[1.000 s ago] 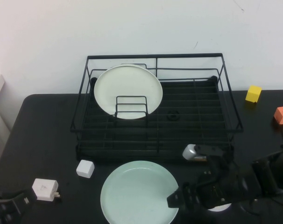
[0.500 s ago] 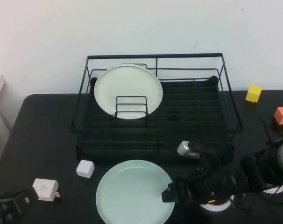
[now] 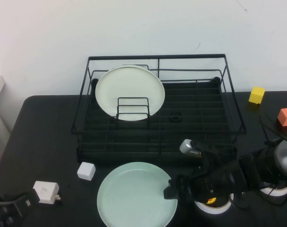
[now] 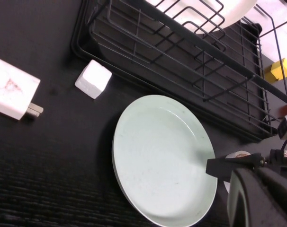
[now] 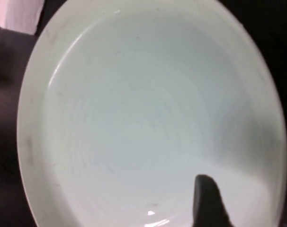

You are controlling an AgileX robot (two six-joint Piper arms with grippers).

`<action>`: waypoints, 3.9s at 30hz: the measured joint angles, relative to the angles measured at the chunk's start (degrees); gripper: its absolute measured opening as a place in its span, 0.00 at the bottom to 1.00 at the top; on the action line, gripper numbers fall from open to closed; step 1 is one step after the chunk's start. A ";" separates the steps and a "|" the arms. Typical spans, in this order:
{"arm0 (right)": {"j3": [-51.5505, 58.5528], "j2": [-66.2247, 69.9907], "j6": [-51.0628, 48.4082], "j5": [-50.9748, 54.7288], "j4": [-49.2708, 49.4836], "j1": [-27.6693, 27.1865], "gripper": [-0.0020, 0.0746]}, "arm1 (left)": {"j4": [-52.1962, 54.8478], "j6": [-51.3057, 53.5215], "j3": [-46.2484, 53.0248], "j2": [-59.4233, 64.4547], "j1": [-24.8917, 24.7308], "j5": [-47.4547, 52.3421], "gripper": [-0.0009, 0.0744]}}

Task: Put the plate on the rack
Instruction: Pick up the plate from the table, then hand over the plate, then place the plate on the rack

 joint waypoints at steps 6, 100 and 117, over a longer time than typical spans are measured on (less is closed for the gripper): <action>-0.15 0.56 -0.24 -0.48 0.00 -0.09 0.27 | 0.00 1.56 0.00 0.00 0.00 0.00 0.01; -2.99 -72.42 0.21 33.51 -51.06 -2.19 0.04 | -55.36 121.54 -22.16 15.14 0.00 0.54 0.12; 31.20 -102.44 20.39 19.01 -73.58 -2.28 0.03 | -56.22 138.49 -30.79 39.03 -1.06 5.42 0.12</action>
